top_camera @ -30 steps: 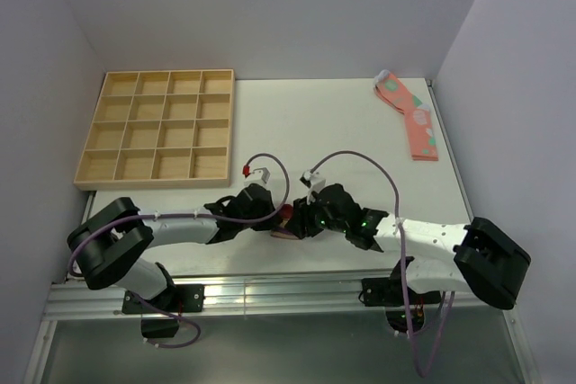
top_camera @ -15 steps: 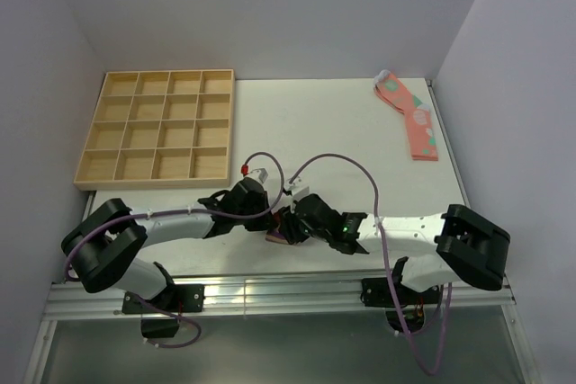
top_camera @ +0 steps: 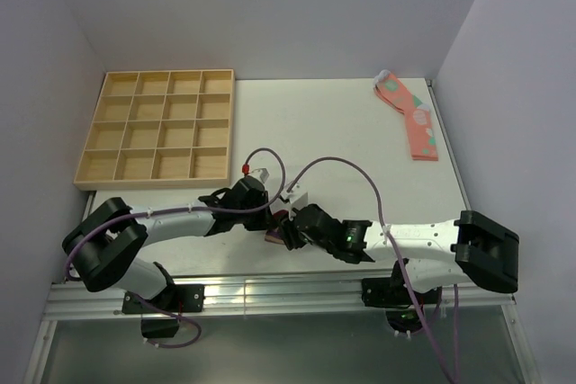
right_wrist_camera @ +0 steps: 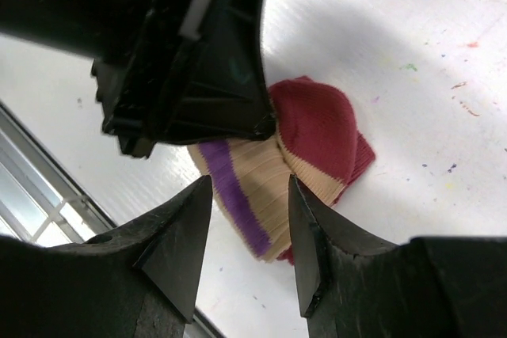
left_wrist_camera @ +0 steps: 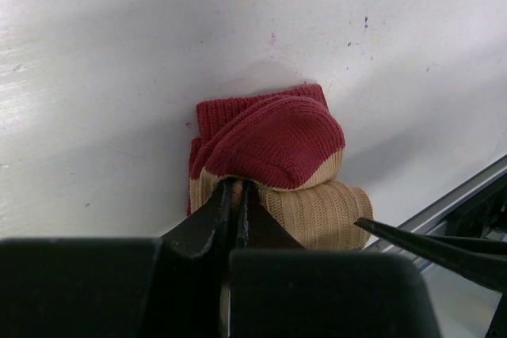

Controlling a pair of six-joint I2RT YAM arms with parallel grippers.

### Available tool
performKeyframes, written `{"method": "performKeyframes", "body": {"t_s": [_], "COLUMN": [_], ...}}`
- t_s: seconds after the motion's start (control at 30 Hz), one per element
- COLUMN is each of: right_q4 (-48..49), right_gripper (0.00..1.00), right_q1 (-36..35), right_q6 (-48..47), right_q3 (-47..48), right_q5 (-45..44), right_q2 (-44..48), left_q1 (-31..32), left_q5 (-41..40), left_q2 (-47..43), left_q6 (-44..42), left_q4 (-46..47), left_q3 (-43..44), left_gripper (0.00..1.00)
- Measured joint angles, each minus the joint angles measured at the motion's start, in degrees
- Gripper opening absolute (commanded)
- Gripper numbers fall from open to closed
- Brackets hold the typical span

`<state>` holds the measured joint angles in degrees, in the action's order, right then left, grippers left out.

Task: Roll the socks
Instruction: Roll the sock at the center of the board.

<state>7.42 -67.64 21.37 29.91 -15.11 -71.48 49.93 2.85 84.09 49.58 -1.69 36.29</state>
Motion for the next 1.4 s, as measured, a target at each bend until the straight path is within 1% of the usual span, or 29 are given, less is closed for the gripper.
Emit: {"method": "performKeyframes", "body": {"t_s": [0.23, 0.77, 0.93, 1.17, 1.4], "right_q4": [-1.8, -4.4, -5.6, -8.0, -8.1], "right_gripper": [0.51, 0.51, 0.51, 0.58, 0.59], "right_q1": [-2.9, -5.2, -6.1, -6.5, -6.2], "right_q6": [-1.7, -1.7, -3.3, -3.3, -1.9], "right_q3": [0.9, 5.3, 7.7, 10.3, 10.7], "right_q5": [-2.0, -7.8, -8.4, -9.8, -10.3], "right_q2": [-3.2, -10.2, -13.1, -15.7, -16.5], "left_q1": [-0.1, -2.2, -3.1, -3.7, -3.8], "left_q5": [0.5, 4.2, 5.9, 7.1, 7.5], "left_q2": [0.9, 2.7, 4.4, 5.9, 6.0], "left_q6": [-0.8, -2.3, -3.4, -4.2, -4.4], "left_q4": [-1.3, -3.5, -5.4, -7.2, -7.0], "left_q3": [1.3, 3.5, 5.5, 7.3, 7.3], "left_gripper": [0.00, 0.00, 0.01, 0.00, 0.00]}}
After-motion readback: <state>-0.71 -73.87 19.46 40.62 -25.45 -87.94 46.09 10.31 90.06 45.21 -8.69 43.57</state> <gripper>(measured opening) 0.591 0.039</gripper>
